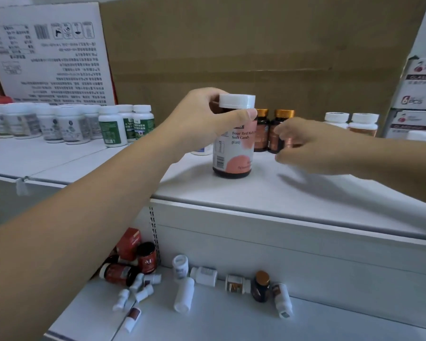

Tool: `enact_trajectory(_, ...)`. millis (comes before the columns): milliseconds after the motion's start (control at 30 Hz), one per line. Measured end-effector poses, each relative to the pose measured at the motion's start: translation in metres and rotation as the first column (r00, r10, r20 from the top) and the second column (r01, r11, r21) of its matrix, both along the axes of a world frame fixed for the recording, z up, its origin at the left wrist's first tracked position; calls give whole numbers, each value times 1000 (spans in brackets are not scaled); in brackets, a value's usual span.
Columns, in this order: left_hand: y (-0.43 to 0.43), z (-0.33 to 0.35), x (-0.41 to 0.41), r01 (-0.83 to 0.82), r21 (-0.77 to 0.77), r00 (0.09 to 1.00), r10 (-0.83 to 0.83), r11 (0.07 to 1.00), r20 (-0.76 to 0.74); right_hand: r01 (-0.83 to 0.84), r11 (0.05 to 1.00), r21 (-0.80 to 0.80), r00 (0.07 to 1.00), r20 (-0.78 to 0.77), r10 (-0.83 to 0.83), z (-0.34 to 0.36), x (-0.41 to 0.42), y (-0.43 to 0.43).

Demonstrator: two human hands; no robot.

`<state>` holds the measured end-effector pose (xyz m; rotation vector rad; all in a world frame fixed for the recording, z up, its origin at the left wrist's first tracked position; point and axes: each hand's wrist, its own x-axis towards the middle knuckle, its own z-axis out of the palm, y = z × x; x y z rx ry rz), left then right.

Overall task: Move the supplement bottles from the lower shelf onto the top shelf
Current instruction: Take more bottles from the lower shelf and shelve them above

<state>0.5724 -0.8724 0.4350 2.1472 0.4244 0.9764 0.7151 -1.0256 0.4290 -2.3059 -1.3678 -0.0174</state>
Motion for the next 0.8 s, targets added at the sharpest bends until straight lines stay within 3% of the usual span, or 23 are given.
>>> enact_trajectory(100, 3, 7, -26, -2, 2, 1000, 2, 1000, 8, -126, 989, -79, 991, 31, 129, -4, -32, -9)
enact_trajectory(300, 30, 15, -113, -70, 14, 997, 69, 997, 46, -261, 964, -60, 963, 48, 264, -3, -118, 35)
enact_trajectory(567, 105, 27, -304, -286, 44, 957, 283, 957, 64, -438, 895, -82, 890, 101, 445, -9, -269, 158)
enact_trajectory(800, 179, 21, -464, -527, 78, 850, 524, 847, 50, -580, 809, -94, 801, 116, 587, -10, -404, 283)
